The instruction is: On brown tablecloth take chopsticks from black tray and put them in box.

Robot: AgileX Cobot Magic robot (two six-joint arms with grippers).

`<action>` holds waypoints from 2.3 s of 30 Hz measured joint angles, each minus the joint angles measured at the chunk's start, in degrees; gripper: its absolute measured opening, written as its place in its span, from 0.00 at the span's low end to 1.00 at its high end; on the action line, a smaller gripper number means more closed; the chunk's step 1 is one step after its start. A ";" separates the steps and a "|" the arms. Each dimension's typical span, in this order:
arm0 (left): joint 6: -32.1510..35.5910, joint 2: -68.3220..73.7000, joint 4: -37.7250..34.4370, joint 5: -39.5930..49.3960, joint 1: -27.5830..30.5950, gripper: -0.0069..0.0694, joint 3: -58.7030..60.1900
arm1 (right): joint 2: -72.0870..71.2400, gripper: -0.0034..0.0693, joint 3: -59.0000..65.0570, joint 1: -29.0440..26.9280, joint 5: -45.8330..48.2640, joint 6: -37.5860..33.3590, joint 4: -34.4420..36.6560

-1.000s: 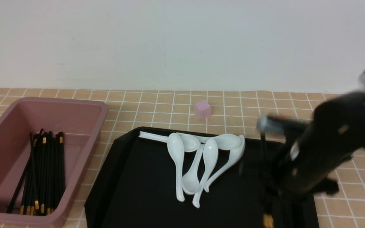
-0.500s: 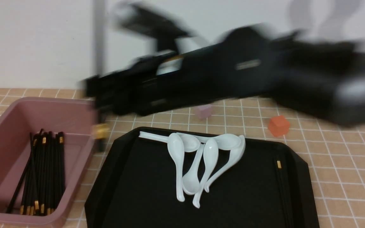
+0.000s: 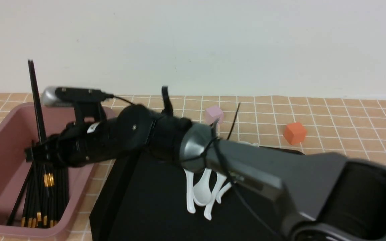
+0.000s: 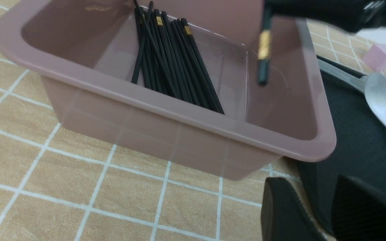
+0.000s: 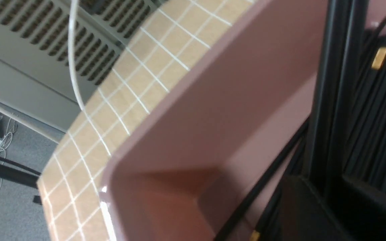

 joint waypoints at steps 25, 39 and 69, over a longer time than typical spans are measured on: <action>0.00 0.00 0.00 0.00 0.00 0.40 0.00 | -31.85 0.03 -0.59 -12.51 49.11 -0.18 -18.74; 0.00 0.00 0.00 0.00 0.00 0.40 0.00 | -71.30 0.03 30.51 -14.73 49.33 6.84 -39.67; 0.00 0.00 0.00 0.00 0.00 0.40 0.00 | -103.55 0.05 96.84 -14.73 -9.25 11.51 -36.67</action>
